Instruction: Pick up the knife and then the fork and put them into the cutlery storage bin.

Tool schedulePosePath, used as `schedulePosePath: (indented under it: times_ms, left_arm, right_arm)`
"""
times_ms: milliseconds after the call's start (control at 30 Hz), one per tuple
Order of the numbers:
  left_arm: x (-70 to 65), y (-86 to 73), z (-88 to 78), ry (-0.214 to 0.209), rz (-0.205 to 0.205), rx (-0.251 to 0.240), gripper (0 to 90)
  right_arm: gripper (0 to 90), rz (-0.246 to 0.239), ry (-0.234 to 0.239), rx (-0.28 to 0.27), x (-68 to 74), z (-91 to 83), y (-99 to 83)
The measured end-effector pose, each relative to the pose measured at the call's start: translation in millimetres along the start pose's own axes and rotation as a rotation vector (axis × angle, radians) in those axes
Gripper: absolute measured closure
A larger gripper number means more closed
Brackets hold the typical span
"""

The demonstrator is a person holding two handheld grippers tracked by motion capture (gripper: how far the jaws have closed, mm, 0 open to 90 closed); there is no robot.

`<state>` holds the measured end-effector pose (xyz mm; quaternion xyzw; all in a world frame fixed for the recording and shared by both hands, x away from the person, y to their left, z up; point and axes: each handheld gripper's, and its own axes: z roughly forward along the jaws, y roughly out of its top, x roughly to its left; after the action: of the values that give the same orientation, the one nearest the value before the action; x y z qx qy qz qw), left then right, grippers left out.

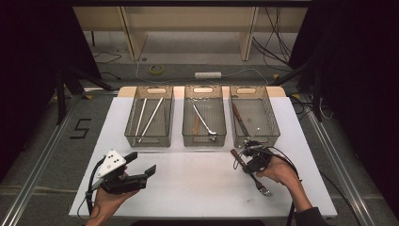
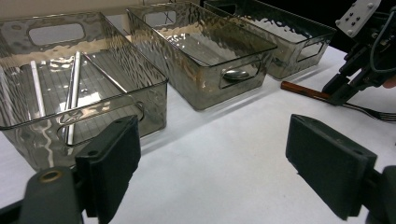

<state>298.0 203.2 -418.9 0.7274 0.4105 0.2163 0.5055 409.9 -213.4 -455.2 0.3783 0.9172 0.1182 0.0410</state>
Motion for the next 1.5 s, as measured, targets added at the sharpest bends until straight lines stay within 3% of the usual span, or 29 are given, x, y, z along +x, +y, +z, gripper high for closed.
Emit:
schedulePosePath:
  times_ms: [567,1000,1500]
  left_arm:
    - [-0.2,-0.5,0.3,0.002,0.004,0.002,17.5]
    - [-0.2,-0.6,1.1,0.002,0.001,0.004,17.6]
    - [0.0,-0.2,0.4,0.006,0.006,0.002,17.6]
  right_arm:
    - [72.1,0.002,-0.022,0.011,4.2,1.6,0.4]
    - [76.3,0.026,-0.010,0.021,1.2,1.3,1.2]
    - [77.8,0.001,-0.013,0.015,0.2,-0.9,-0.5]
